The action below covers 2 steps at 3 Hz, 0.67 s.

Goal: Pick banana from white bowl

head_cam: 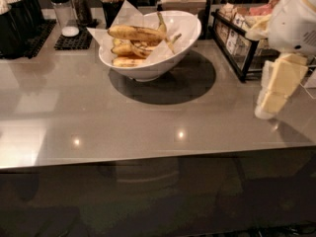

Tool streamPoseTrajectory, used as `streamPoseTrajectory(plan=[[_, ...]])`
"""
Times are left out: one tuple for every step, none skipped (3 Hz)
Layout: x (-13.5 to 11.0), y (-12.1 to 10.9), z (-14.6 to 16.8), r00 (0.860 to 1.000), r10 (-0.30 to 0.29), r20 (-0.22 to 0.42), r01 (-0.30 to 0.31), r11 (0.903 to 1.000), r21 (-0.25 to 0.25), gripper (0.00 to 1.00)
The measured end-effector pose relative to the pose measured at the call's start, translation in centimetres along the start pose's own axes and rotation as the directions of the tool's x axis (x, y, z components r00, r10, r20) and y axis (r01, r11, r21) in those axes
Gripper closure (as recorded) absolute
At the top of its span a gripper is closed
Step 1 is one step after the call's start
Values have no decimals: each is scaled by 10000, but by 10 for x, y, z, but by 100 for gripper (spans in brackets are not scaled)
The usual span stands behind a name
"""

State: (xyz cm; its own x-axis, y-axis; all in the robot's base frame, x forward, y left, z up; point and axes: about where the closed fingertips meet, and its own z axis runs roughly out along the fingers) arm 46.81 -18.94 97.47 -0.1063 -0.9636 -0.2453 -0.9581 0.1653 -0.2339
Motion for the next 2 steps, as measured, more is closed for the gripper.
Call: streamPoseTrajectory(plan=[[-68, -38, 32, 9739, -1868, 1293, 1981, 9768, -813, 0], [-159, -62, 67, 8870, -3589, 2907, 4102, 9014, -1387, 0]])
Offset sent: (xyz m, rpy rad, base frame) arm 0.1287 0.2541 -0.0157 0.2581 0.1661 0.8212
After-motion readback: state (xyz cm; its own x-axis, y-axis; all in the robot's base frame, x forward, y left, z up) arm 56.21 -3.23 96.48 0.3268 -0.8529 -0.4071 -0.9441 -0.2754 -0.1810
